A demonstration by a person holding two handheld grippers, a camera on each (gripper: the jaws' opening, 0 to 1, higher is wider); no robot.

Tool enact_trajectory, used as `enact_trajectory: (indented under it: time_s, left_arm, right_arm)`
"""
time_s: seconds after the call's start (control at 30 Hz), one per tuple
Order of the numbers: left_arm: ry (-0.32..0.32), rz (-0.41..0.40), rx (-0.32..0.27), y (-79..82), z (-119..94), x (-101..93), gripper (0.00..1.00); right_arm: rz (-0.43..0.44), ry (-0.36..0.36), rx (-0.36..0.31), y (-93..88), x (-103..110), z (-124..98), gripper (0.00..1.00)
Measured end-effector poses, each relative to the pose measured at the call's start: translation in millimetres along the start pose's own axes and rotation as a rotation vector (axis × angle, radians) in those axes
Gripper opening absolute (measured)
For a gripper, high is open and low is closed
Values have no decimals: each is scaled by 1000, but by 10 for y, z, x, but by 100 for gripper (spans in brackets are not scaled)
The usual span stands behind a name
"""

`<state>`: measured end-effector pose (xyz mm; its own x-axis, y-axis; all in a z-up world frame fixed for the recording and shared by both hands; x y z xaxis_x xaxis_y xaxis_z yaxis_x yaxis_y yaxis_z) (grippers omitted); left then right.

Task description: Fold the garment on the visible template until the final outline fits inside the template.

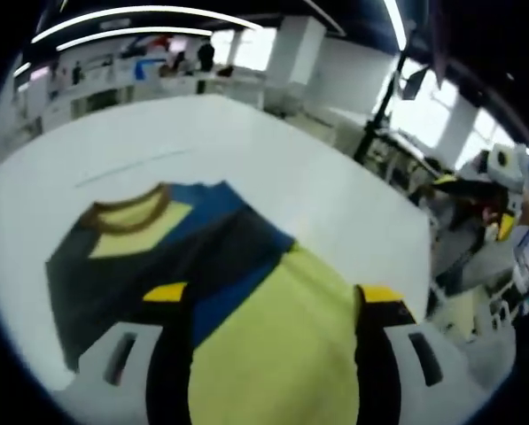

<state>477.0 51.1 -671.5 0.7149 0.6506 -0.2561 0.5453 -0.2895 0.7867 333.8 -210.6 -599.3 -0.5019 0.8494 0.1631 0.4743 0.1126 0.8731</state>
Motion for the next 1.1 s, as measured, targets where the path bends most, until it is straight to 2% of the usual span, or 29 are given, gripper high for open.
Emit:
enact_trajectory:
  time_s: [0.13,0.3,0.67,1.1]
  left_arm:
    - [-6,-6,4,-8,172,58,66]
    - [-4,-19,-6,24,283,101,62]
    - [14,-22,-16,52,471,210,52]
    - [17,25,-35,63,623,208,39]
  right_arm:
    - [4,-1,4,-8,-20,20,100]
    - [1,4,5,13,-26,65,100]
    - [5,12,12,6,-45,133,100]
    - [23,8,17,-50,-78,169,100]
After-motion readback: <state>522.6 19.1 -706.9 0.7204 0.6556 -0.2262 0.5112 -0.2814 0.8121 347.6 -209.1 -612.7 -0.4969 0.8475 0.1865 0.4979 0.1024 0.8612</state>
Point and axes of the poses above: the point that each gripper's makers call its tool centre point, and the gripper's own axes: z roughly forward along the fingers, x roughly to its left, y roughly out of its top, the point moved 6 cm from there along -z, roughly backward along the fingers, and after that the axes turned 3 degrees about -x, right-handed, at the moved point
